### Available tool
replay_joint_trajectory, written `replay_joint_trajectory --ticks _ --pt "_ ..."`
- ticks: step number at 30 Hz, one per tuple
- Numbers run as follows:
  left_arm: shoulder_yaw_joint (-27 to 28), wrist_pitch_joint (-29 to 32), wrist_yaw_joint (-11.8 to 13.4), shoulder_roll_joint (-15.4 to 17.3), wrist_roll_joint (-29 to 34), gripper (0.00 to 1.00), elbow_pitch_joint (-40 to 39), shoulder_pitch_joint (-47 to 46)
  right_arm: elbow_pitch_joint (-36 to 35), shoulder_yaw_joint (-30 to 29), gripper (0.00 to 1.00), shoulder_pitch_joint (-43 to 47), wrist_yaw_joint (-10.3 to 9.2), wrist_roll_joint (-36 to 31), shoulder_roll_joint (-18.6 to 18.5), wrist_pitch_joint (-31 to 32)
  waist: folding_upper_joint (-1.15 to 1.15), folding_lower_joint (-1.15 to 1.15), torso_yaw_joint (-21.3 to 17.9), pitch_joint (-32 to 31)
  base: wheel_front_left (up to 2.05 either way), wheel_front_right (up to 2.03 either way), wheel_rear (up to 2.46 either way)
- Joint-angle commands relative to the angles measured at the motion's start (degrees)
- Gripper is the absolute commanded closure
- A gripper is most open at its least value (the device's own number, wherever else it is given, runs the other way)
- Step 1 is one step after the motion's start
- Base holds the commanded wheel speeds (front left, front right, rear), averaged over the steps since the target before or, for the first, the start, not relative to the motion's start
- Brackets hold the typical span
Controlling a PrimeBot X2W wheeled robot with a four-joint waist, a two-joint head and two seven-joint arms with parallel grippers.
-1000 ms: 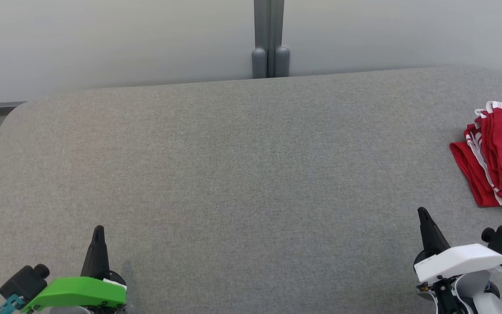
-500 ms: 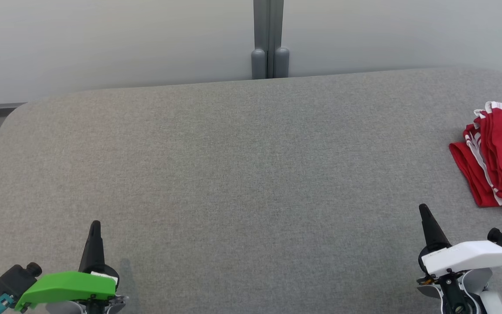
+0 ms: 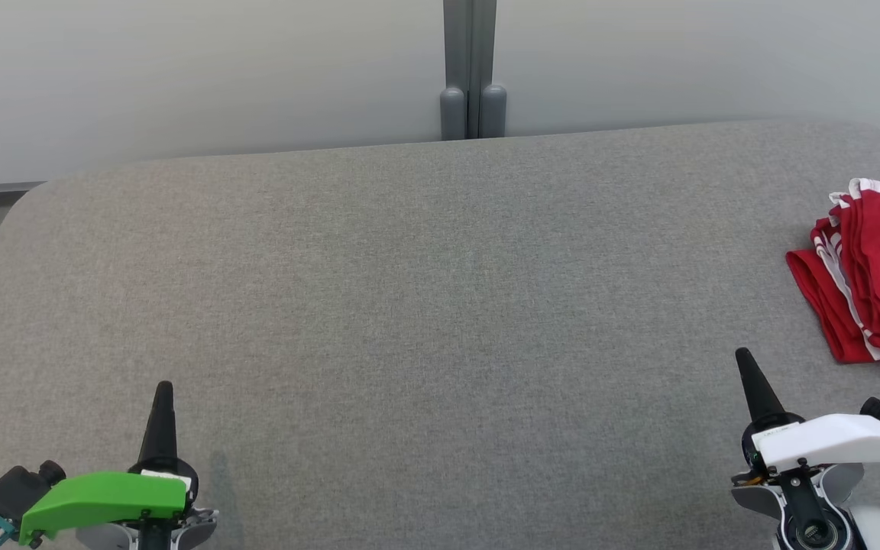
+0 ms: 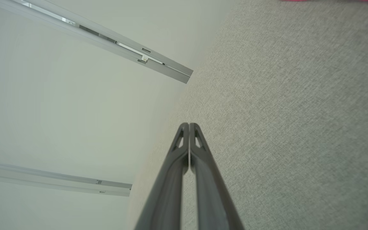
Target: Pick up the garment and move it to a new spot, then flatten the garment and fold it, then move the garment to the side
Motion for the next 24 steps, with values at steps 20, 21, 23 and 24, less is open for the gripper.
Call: replay_joint_trajectory --ticks 20,21,23,24 --pt "1.4 3.0 -0.1 0.0 -10.3 1.0 -1.1 -2.4 -0.7 -1.2 1.0 -1.7 0.0 11.6 0.4 2.2 0.0 0.0 -0.1 -0.2 0.0 0.0 0.0" --pt "1.4 3.1 -0.1 -0.1 -10.7 1.0 -1.1 -2.4 -0.7 -1.2 1.0 -1.8 0.0 12.1 0.4 2.3 0.0 0.0 -0.1 -0.2 0.0 0.0 0.0" --pt "1.5 3.4 -0.1 -0.1 -11.5 1.0 -1.1 -2.5 -0.7 -1.3 1.0 -1.8 -0.01 13.0 0.4 2.5 0.0 0.0 -0.1 -0.3 0.0 0.0 0.0" --pt "1.6 3.6 -0.1 -0.1 -12.0 1.0 -1.1 -2.5 -0.7 -1.3 1.0 -1.8 -0.01 13.6 0.4 2.6 0.0 0.0 -0.1 -0.3 0.0 0.0 0.0"
